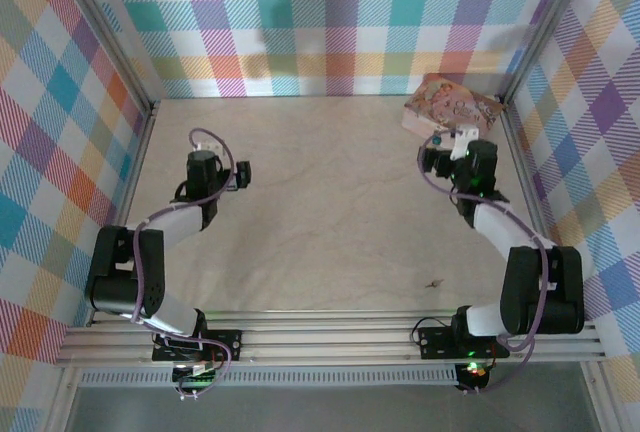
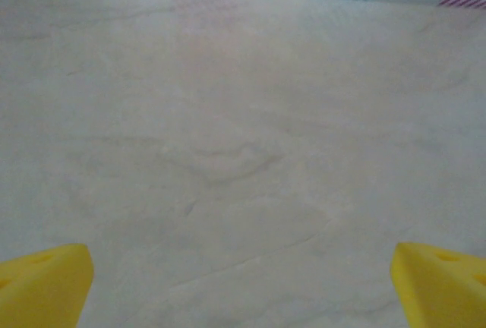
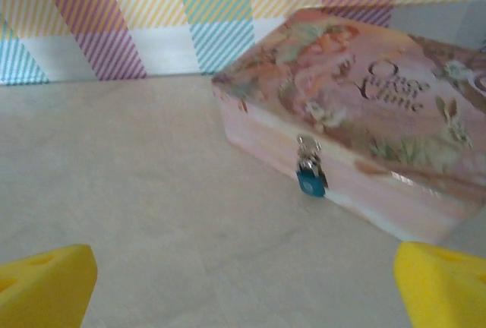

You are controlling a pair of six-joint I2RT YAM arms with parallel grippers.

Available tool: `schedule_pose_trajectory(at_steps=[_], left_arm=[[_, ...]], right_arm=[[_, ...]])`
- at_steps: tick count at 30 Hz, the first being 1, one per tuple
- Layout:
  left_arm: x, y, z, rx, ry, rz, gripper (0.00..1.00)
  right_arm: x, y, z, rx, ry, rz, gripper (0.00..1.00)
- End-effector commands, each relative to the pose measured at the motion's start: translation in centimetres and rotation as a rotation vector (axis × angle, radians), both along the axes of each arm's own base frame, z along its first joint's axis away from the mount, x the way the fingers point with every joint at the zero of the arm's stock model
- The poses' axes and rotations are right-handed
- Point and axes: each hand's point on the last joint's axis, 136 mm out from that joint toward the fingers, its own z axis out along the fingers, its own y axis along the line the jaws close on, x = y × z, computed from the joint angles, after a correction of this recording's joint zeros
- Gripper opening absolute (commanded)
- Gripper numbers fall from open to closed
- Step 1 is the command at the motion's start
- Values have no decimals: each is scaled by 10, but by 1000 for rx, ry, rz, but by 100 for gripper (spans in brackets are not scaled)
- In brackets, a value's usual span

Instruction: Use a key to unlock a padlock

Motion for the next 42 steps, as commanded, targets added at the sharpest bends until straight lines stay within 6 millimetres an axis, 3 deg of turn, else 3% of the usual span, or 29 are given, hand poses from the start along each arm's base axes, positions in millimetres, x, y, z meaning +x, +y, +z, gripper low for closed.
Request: schedule_pose_trajectory(at_steps=[1, 8, 15, 22, 27, 31, 34, 42], left_arm=[[-8, -18, -2, -154, 92, -44, 100], [6, -74, 0, -324, 181, -136, 95], [18, -139, -14, -336, 297, -265, 88], [32, -164, -23, -345, 362, -315, 84], [35, -169, -32, -349, 389, -320, 83], [33, -171, -37, -356, 403, -330, 83], [33, -173, -35, -364, 397, -344, 83], [28, -171, -28, -362, 397, -342, 83]], right_arm=[[11, 10, -16, 45, 190, 26, 99], [69, -4, -30, -10, 364, -75, 94], [119, 2, -44, -192, 409, -123, 94], [149, 6, -70, -222, 484, -106, 94], [151, 24, -96, -231, 549, 26, 89], [144, 37, -108, -253, 577, 125, 71], [138, 44, -109, -274, 577, 163, 61], [109, 66, -112, -222, 596, 263, 50]])
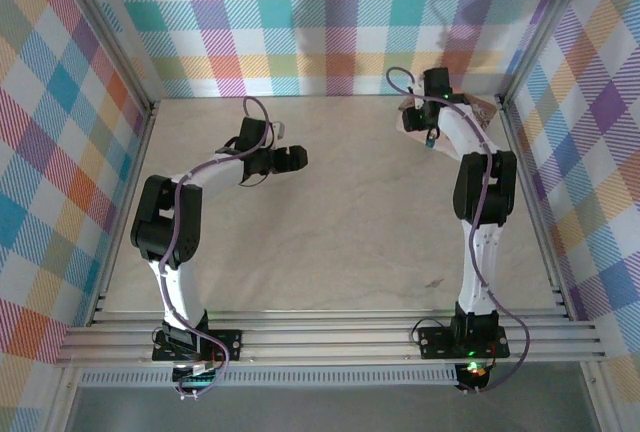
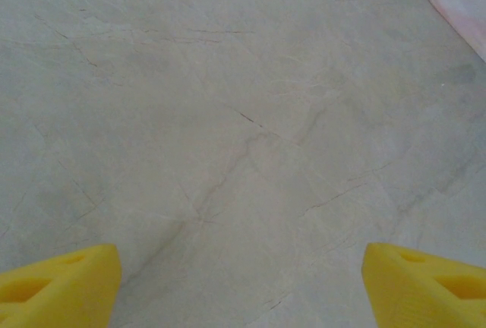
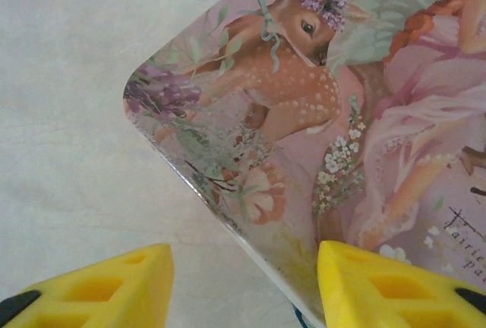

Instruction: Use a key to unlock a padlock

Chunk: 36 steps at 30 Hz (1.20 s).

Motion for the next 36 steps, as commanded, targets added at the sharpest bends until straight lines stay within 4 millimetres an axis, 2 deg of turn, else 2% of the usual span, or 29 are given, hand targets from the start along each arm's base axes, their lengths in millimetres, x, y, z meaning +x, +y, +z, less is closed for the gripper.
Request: schedule_pose_trajectory(at_steps=[1, 12, 20, 24, 25, 30, 32, 36], left_arm=[[-5, -1, 12, 4, -1, -10, 82], [-28, 13, 29, 41, -12, 12, 83], [-41, 36, 38, 93, -10, 64, 83], [-46, 47, 49, 95, -29, 93, 84], [-53, 52, 47, 106, -1, 101, 84], [-61, 65, 50, 96, 28, 152, 85], [-63, 66, 51, 75, 46, 164, 85], [-64, 55, 52, 3, 74, 134, 84]], right_arm=[[-38, 33, -20, 79, 127, 102, 50], [-97, 81, -19, 131, 177, 210, 49], [-162, 153, -23, 234, 250, 306, 47], [-192, 187, -12, 275, 268, 367, 50], [-199, 195, -10, 278, 271, 385, 50], [-231, 221, 8, 285, 264, 451, 53], [-238, 224, 20, 307, 247, 450, 55], [-237, 213, 52, 332, 161, 377, 62]])
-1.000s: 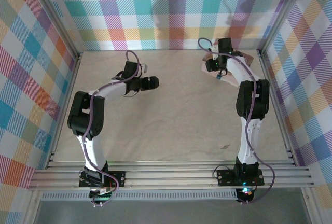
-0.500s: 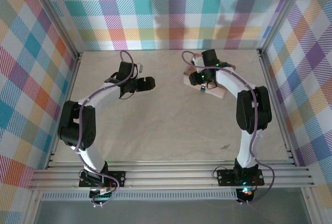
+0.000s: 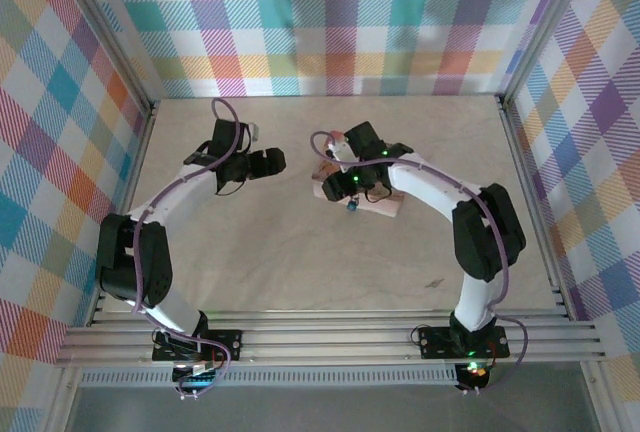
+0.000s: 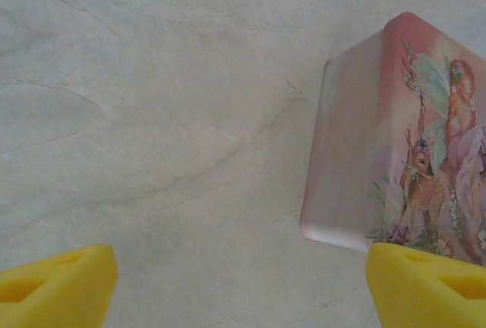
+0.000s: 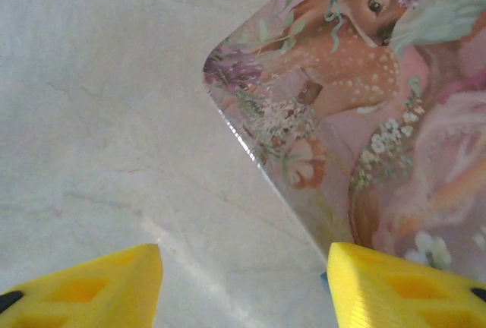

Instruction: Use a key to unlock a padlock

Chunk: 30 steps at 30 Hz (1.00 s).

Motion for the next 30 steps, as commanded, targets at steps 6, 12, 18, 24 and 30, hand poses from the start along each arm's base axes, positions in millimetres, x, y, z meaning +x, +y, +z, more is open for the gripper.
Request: schedule_pose_trajectory(at_steps=[6, 12, 18, 24, 30], left_arm=[[2, -35, 1, -200, 88, -74, 80], [18, -73, -7, -244, 150, -156, 76], [34, -111, -20, -258, 203, -229, 73], [43, -143, -36, -293, 255, -267, 65], [36, -159, -47, -302, 298, -289, 52]], right_arm=[[11, -66, 53, -32, -111, -339, 75], [14, -143, 29, 3, 53, -656, 80], [17, -170, 6, 196, 229, -782, 80], [32, -151, -14, 246, 344, -743, 79], [51, -139, -33, 281, 413, -744, 77]])
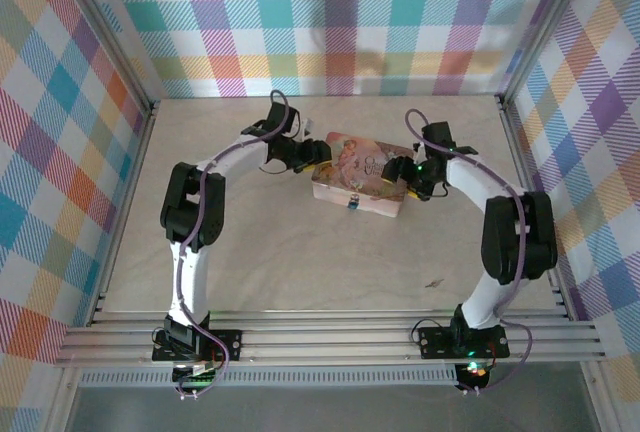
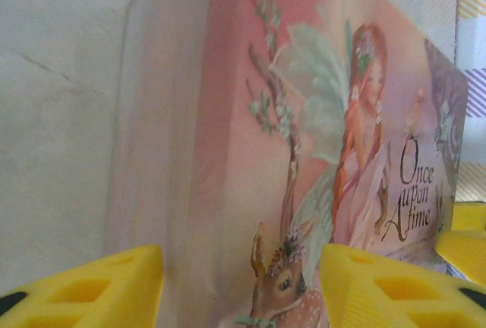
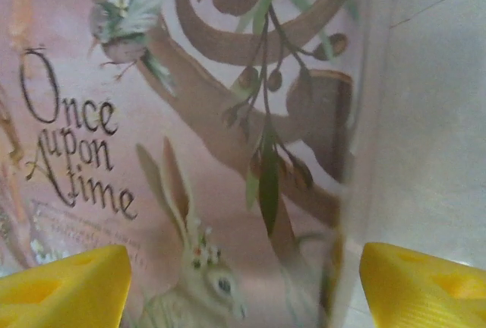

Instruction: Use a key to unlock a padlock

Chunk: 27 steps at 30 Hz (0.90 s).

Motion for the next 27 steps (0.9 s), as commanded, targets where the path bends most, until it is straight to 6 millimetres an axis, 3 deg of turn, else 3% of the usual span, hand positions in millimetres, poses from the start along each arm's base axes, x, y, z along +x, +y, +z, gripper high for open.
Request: schedule_pose_trajectory(at_steps=[1, 6, 13, 20, 27], left_arm=[[-10, -10, 1, -25, 49, -26, 50], [-16, -5, 2, -10, 57, -21, 44], [-16, 7, 19, -23, 37, 0, 34], [-16, 41, 36, -19, 10, 69, 32], [-22, 87, 28, 7, 36, 145, 32]], right_arm=[[16, 17, 11, 88, -13, 11, 74], [26, 32, 15, 112, -25, 45, 59], [35, 74, 31, 130, -56, 137, 36], [47, 125, 46, 162, -78, 224, 34], [50, 178, 44, 205, -57, 307, 35]])
